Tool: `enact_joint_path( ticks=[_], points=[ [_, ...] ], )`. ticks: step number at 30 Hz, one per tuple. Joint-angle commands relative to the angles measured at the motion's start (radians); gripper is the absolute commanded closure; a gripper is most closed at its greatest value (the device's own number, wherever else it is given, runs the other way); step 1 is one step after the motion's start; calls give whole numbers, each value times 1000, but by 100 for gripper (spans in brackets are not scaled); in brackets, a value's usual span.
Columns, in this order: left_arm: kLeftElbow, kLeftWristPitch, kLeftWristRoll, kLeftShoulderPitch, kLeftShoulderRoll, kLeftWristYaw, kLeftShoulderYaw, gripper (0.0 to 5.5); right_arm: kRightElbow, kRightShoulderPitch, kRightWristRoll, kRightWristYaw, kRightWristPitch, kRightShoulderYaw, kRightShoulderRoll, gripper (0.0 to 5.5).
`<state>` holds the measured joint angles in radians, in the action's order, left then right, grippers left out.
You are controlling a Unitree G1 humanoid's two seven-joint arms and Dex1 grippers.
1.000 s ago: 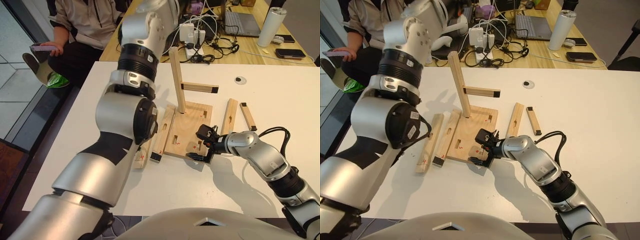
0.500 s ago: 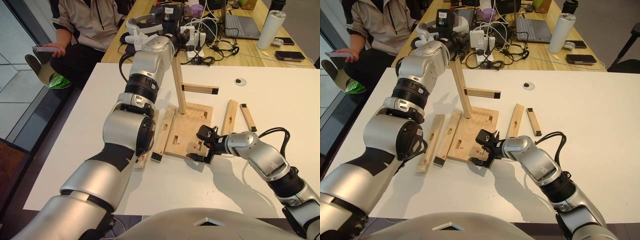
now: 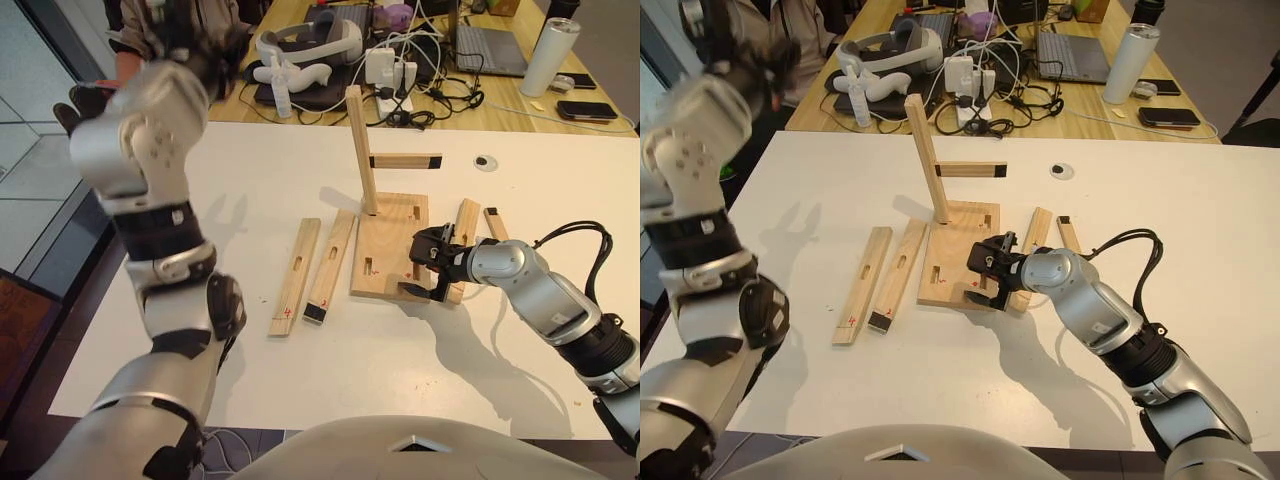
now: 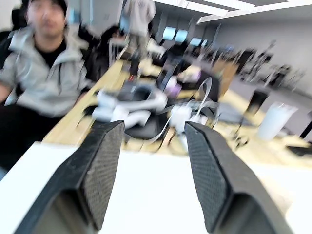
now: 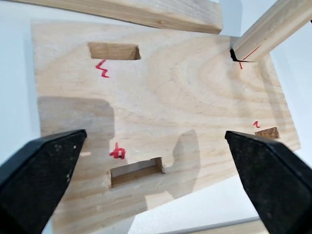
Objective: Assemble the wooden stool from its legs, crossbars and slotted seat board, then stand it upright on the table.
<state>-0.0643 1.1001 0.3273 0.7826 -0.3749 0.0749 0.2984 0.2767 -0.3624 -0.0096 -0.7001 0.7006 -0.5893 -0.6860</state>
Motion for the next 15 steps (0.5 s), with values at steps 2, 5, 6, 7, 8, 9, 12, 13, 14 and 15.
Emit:
enact_joint_path(
  ticks=[2,5,6,7,8,9,12,13,14,15],
  points=[
    [-265,262,22,-286,-229,112,-221,322,28,96,-31,45,95,23,4,10],
    [-401,354,62,-336,-265,163,-285,322,102,120,21,77,152,101,70,10],
    [-434,373,71,-350,-266,173,-297,322,123,130,37,89,171,126,97,10],
    [-465,390,75,-367,-263,176,-307,302,142,139,54,105,191,152,128,10],
    [-490,406,76,-381,-262,177,-318,290,155,147,68,122,210,174,156,10],
    [-522,445,76,-395,-243,168,-326,272,169,155,86,145,240,207,193,10],
    [-612,510,98,-452,-202,154,-348,269,190,158,129,208,320,289,295,10],
    [-638,512,111,-475,-196,153,-351,269,192,155,140,230,341,313,327,10],
    [-658,513,124,-494,-192,152,-351,269,191,151,147,253,357,334,357,10],
    [-677,514,143,-508,-184,154,-344,269,184,145,151,278,370,354,385,10]
  ],
)
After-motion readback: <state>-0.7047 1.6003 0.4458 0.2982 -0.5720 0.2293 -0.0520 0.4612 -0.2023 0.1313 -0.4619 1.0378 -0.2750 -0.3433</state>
